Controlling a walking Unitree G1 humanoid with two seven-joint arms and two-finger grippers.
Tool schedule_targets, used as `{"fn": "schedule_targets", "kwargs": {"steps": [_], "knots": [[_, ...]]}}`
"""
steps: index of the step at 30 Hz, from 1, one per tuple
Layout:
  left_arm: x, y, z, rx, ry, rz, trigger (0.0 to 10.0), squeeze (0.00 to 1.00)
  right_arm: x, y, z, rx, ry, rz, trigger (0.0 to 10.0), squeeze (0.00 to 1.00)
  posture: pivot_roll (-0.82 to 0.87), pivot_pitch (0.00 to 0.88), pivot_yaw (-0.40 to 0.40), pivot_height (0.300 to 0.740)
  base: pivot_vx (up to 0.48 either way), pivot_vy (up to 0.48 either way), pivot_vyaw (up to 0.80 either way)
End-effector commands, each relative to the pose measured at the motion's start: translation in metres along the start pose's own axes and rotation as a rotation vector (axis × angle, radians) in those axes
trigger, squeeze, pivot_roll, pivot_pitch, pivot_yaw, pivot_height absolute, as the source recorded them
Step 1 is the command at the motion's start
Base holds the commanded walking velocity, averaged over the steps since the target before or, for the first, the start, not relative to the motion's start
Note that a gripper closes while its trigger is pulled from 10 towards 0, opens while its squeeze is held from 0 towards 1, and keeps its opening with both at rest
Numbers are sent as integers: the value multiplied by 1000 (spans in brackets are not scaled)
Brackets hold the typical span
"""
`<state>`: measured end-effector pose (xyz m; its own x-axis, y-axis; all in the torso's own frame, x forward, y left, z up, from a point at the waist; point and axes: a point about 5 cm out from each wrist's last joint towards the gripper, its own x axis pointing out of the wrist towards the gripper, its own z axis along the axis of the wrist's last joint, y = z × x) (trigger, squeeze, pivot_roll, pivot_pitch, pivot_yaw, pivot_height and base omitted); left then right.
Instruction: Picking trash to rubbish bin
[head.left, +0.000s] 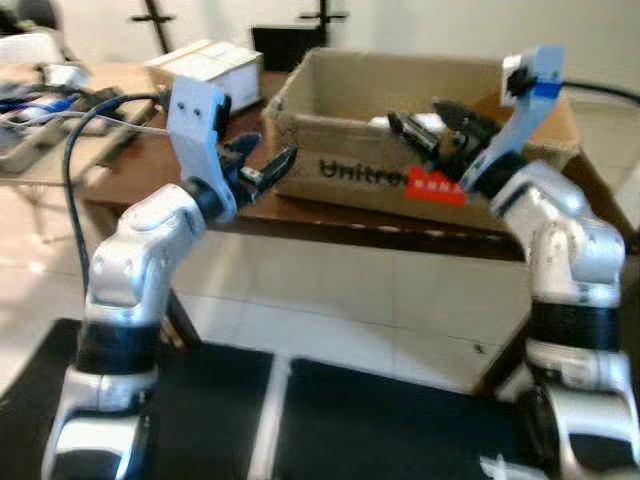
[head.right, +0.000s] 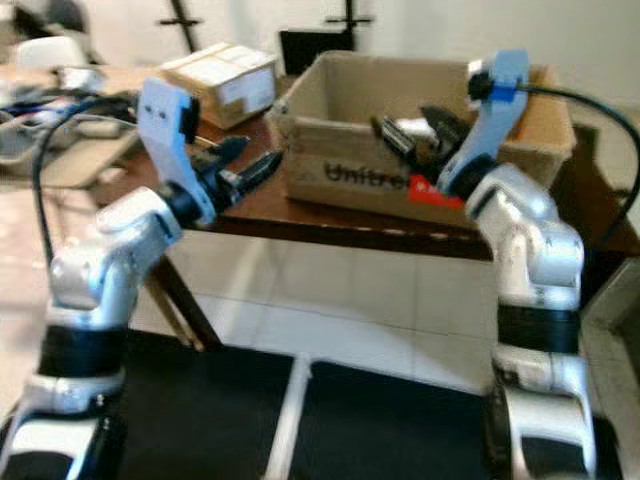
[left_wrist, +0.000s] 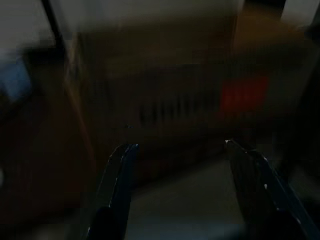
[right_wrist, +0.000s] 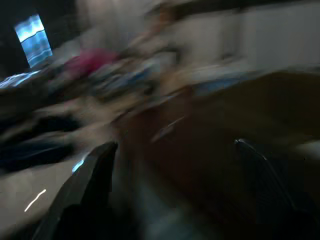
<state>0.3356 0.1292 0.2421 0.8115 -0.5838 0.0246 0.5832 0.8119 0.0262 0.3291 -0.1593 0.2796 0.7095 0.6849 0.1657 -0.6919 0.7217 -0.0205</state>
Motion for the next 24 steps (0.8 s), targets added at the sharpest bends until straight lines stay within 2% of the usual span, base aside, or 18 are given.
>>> {"fn": "schedule_targets", "kwargs": {"steps": [1,2,3,4,5,8,9,11,12,14,15,16,17,19,20,21,23,24], "knots": [[1,0,-24,30,115,30,10000,0,0,22,-12,1,70,141,10000,0,-46,108,38,740,0,0,0],[-1,2,-39,43,170,56,10000,0,-2,34,-27,22,131,200,10000,0,-46,108,38,740,0,0,0],[-4,2,-56,25,220,81,10000,0,-3,41,-47,35,199,210,10000,0,-45,108,37,740,0,0,0],[-8,3,-79,-11,273,117,10000,0,-5,46,-76,42,303,182,10000,0,-45,108,36,740,0,0,0],[-8,3,-79,-11,273,117,10000,0,-5,46,-76,42,303,182,10000,0,-45,108,36,740,0,0,0],[-22,-1,-127,-99,387,197,10000,0,-17,51,-140,45,537,70,10000,0,-48,109,35,740,0,0,0],[-22,-1,-127,-99,387,197,10000,0,-17,51,-140,45,537,70,10000,0,-48,109,35,740,0,0,0],[-34,-4,-157,-157,447,245,10000,0,-30,46,-180,83,659,-65,10000,0,-49,106,35,740,0,0,0],[-34,-4,-157,-157,447,245,10000,0,-30,46,-180,83,659,-65,10000,0,-49,106,35,740,0,0,0],[-49,-6,-184,-182,497,295,10000,0,-50,39,-216,92,763,-217,10000,0,-46,103,34,740,0,0,0],[-49,-6,-184,-182,497,295,10000,0,-50,39,-216,92,763,-217,10000,0,-46,103,34,740,0,0,0],[-70,-9,-218,-131,591,344,10000,0,-81,34,-253,113,863,-389,10000,0,-47,97,34,740,0,0,0],[-70,-9,-218,-131,591,344,10000,0,-81,34,-253,113,863,-389,10000,0,-47,97,34,740,0,0,0],[-77,-11,-228,-109,623,354,10000,0,-92,34,-262,120,894,-437,10000,0,-46,96,32,740,0,0,0],[-91,-13,-244,-102,674,388,10000,0,-112,35,-276,128,955,-519,10000,0,-49,92,32,740,0,0,0],[-91,-13,-244,-102,674,388,10000,0,-112,35,-276,128,955,-519,10000,0,-49,92,32,740,0,0,0],[-117,-19,-270,-135,760,459,10000,0,-151,44,-300,164,1069,-637,10000,0,-46,89,29,740,0,0,0],[-117,-19,-270,-135,760,459,10000,0,-151,44,-300,164,1069,-637,10000,0,-46,89,29,740,0,0,0]]}}
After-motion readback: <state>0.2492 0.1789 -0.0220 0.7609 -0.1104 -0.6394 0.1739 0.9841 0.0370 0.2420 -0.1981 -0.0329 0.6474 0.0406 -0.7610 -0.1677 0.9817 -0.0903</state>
